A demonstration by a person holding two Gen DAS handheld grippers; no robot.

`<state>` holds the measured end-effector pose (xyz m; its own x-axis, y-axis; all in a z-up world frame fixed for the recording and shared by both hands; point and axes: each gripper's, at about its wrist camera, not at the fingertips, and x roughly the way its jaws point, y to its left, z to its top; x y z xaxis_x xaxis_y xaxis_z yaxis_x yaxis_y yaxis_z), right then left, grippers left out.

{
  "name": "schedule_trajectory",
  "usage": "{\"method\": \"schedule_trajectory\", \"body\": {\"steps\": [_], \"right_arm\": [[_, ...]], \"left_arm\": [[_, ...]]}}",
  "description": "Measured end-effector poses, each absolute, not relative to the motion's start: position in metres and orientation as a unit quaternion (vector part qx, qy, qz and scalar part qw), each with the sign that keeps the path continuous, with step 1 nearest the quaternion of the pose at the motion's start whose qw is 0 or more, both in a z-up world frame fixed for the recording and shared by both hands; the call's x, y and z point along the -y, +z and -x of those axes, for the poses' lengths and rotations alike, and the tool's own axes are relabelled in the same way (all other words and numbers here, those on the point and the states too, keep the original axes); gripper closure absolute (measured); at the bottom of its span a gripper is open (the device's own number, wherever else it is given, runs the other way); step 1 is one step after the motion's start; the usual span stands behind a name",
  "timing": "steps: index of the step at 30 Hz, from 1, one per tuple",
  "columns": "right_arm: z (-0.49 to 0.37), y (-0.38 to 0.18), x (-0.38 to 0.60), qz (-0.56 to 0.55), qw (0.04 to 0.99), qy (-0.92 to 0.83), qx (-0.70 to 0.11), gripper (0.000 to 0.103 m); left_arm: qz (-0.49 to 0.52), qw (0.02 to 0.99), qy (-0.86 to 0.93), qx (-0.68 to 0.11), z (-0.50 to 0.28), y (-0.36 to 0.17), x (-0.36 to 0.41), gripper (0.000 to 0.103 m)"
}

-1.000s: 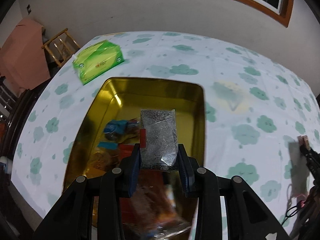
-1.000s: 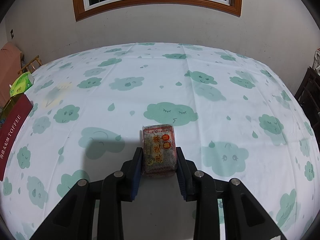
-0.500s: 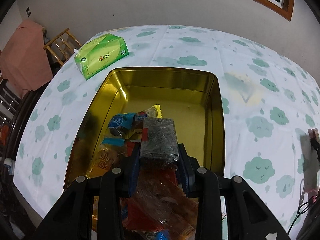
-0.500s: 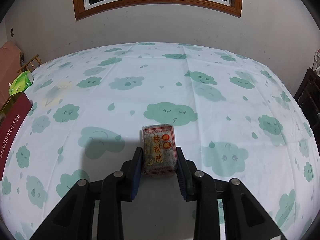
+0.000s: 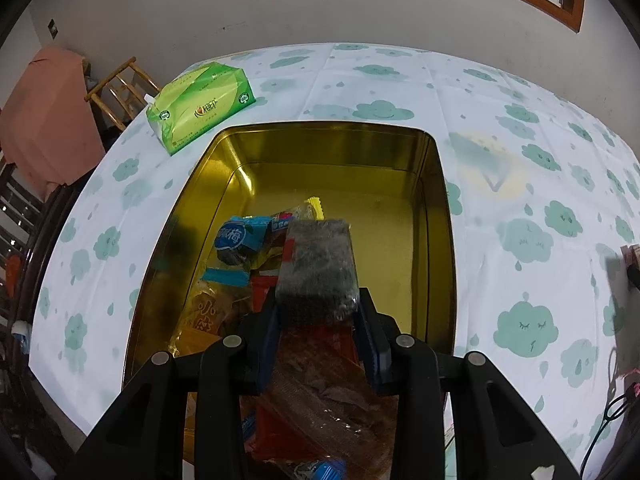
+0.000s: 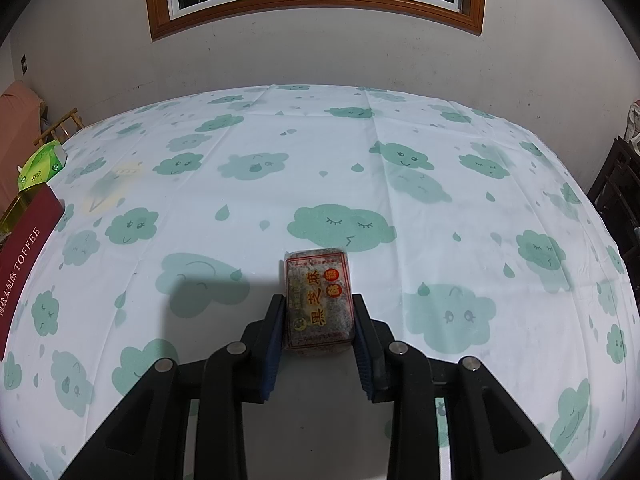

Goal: Organize snacks
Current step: 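Carry the grey box with red tag into the tin and open the left gripper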

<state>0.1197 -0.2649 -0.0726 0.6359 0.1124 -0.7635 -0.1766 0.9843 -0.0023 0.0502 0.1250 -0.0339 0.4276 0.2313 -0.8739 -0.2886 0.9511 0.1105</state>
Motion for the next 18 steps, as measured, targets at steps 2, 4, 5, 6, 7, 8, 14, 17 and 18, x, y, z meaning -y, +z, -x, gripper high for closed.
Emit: {"method": "schedule_trajectory", "body": {"steps": [2, 4, 5, 6, 7, 8, 14, 17, 18], "right_arm": [[-0.1196, -0.0726, 0.2649, 0.038, 0.904, 0.080, -0.419, 0.071], [-0.1196, -0.0726, 0.2651, 0.039, 0.904, 0.080, -0.419, 0.071], [-0.1197, -0.0727, 0.2653, 0.039, 0.904, 0.080, -0.419, 0.071], [-0.1197, -0.0728, 0.2658, 0.039, 0.904, 0.080, -0.419, 0.071], [-0.1197, -0.0727, 0.2653, 0.039, 0.904, 0.080, -0.419, 0.071], [-0.1195, -0.0726, 0.2652, 0.039, 0.904, 0.080, -0.419, 0.071], [-0.1195, -0.0726, 0.2649, 0.040, 0.904, 0.079, -0.419, 0.071], [-0.1195, -0.0725, 0.2648, 0.040, 0.904, 0.079, -0.419, 0.071], [-0.1195, -0.0726, 0.2659, 0.040, 0.904, 0.079, -0.419, 0.071]], "left_arm": [[0.028, 0.844, 0.154, -0.513, -0.0498, -0.0347, -0.1256, 0.069], [0.030, 0.844, 0.154, -0.513, -0.0497, -0.0343, -0.1264, 0.069], [0.031, 0.844, 0.153, -0.513, -0.0496, -0.0341, -0.1269, 0.069], [0.031, 0.844, 0.152, -0.513, -0.0497, -0.0341, -0.1273, 0.069], [0.031, 0.844, 0.152, -0.514, -0.0496, -0.0341, -0.1276, 0.069], [0.031, 0.844, 0.151, -0.514, -0.0497, -0.0340, -0.1280, 0.069], [0.040, 0.846, 0.145, -0.512, -0.0494, -0.0320, -0.1296, 0.065], [0.041, 0.849, 0.140, -0.508, -0.0481, -0.0302, -0.1284, 0.060], [0.041, 0.850, 0.139, -0.507, -0.0477, -0.0292, -0.1278, 0.059]]}}
